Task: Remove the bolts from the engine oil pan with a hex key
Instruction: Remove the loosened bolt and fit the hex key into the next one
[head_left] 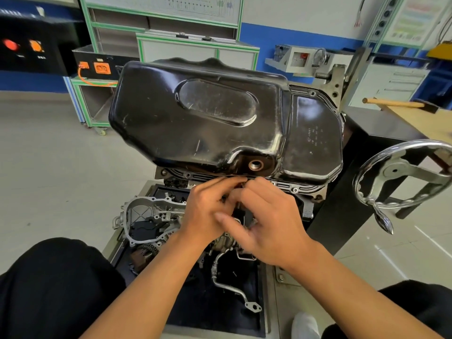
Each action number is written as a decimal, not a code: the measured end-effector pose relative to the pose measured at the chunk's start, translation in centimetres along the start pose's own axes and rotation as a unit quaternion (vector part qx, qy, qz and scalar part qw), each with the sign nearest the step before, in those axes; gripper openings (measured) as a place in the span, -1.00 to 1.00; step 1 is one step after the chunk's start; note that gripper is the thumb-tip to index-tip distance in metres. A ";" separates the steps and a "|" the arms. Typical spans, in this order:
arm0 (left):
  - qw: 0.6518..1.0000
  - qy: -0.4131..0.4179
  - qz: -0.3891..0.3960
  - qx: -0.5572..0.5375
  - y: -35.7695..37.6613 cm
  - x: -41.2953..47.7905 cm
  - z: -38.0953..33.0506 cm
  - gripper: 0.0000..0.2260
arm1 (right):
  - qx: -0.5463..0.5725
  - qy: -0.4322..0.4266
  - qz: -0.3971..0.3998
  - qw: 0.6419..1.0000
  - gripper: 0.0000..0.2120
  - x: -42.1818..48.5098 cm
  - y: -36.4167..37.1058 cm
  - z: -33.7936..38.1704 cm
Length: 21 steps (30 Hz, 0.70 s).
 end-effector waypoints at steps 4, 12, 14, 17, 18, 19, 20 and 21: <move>1.000 -0.025 -0.012 0.007 0.3 -0.2 0.4 -0.71 | 0.073 0.020 -0.031 0.997 -0.87 -1.1 0.7 -0.8; 1.000 -0.006 0.030 -0.005 1.6 0.1 0.0 -0.74 | 0.262 0.167 -0.126 0.942 -0.69 -3.7 0.4 -3.0; 1.000 0.001 0.013 0.008 1.6 0.1 -0.1 -0.76 | 0.310 0.196 -0.149 0.918 -0.74 -3.9 0.1 -3.1; 1.000 -0.007 -0.025 0.018 1.3 0.0 -0.2 -0.78 | 0.385 0.223 -0.155 0.882 -0.78 -3.4 0.0 -3.2; 0.999 -0.011 -0.033 0.019 1.2 0.0 -0.3 -0.79 | 0.409 0.238 -0.154 0.867 -0.78 -3.2 0.0 -3.4; 0.999 -0.013 -0.036 0.017 1.1 0.0 -0.3 -0.80 | 0.434 0.252 -0.152 0.852 -0.79 -3.0 0.0 -3.6; 0.999 -0.014 -0.037 0.015 1.0 0.0 -0.3 -0.80 | 0.456 0.265 -0.150 0.836 -0.79 -2.9 0.2 -3.7; 0.999 -0.012 -0.037 0.015 1.0 0.0 -0.3 -0.81 | 0.471 0.275 -0.151 0.825 -0.80 -2.9 0.3 -3.8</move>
Point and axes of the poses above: each hand's wrist, its own x-axis towards the middle knuckle, its own y-axis out of the palm, z = x × y, the point moved 5 cm from there along x, towards the middle knuckle, and after that the axes turned 13 degrees about x, right-handed, at the moved point
